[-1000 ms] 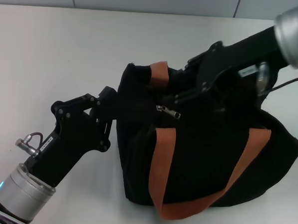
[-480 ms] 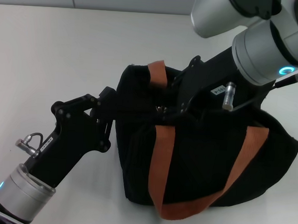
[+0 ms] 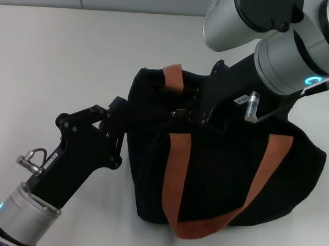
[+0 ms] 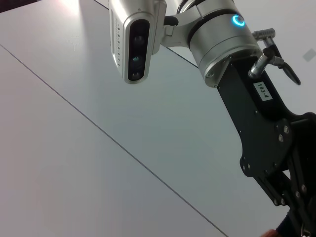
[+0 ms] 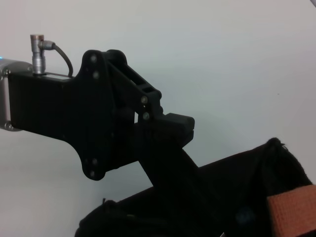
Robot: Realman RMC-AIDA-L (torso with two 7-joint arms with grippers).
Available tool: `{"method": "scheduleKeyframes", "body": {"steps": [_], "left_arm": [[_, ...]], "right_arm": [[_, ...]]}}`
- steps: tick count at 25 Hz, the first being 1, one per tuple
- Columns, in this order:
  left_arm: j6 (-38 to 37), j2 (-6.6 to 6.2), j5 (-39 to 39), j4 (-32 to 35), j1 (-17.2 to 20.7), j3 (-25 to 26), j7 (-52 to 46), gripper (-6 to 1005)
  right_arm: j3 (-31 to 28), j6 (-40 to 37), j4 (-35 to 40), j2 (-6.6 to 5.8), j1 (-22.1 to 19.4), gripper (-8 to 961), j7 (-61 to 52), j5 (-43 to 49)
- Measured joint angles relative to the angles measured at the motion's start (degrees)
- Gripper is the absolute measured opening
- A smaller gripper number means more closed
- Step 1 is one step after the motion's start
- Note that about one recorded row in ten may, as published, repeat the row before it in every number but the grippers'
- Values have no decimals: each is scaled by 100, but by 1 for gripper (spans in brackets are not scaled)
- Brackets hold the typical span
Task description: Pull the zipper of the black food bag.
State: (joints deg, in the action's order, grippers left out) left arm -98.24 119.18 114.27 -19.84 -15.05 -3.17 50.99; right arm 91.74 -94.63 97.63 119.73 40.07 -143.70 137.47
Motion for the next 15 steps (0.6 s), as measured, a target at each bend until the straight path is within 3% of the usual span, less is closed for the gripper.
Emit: {"method": "scheduleKeyframes", "body": {"steps": [15], "left_arm": [[-70, 0, 59, 13, 2, 28, 15, 150]], "right_arm": [[1, -186, 389, -18, -242, 4, 106, 89]]}}
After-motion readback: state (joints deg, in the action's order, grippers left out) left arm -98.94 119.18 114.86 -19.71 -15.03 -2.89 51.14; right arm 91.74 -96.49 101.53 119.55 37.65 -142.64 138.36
